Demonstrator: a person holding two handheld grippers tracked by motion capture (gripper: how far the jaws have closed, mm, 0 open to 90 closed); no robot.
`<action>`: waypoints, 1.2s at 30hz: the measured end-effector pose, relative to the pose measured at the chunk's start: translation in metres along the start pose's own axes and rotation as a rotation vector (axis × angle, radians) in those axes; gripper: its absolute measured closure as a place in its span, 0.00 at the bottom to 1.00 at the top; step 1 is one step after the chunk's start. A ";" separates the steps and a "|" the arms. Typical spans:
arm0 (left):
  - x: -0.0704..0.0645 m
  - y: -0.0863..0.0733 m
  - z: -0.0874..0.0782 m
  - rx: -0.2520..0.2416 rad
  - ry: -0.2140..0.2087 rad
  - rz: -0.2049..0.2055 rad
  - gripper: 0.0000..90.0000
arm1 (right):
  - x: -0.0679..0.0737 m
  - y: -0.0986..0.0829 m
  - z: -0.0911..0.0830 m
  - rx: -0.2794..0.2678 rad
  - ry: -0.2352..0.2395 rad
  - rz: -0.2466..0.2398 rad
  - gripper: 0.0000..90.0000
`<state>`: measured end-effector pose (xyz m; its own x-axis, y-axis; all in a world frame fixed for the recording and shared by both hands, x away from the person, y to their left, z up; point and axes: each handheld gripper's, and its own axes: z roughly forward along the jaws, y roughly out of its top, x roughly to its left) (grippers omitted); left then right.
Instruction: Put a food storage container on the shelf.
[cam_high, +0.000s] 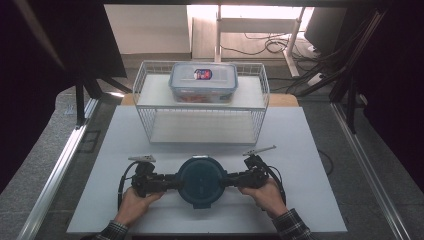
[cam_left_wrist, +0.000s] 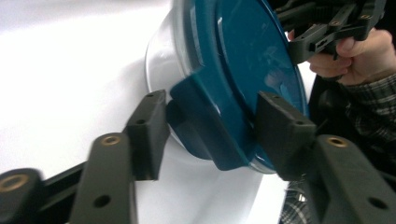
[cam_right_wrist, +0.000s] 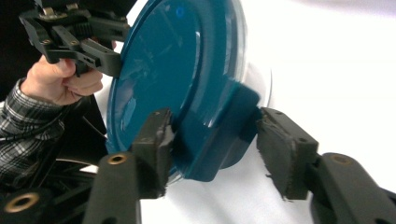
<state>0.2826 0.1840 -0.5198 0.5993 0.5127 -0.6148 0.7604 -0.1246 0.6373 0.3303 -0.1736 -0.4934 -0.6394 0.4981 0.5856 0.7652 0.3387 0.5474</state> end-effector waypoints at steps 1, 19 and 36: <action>-0.002 -0.001 -0.001 -0.003 0.005 0.002 0.54 | 0.002 -0.001 -0.001 -0.004 -0.005 0.001 0.53; -0.017 -0.005 -0.010 -0.090 0.021 -0.045 0.64 | 0.023 -0.015 -0.014 -0.087 -0.048 0.005 0.64; -0.037 0.039 -0.025 -0.129 0.036 0.042 0.64 | 0.041 0.021 -0.041 -0.193 -0.083 -0.103 0.64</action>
<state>0.2841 0.1816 -0.4606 0.6186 0.5397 -0.5710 0.6951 -0.0373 0.7179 0.3171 -0.1792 -0.4330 -0.6989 0.5356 0.4739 0.6629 0.2363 0.7105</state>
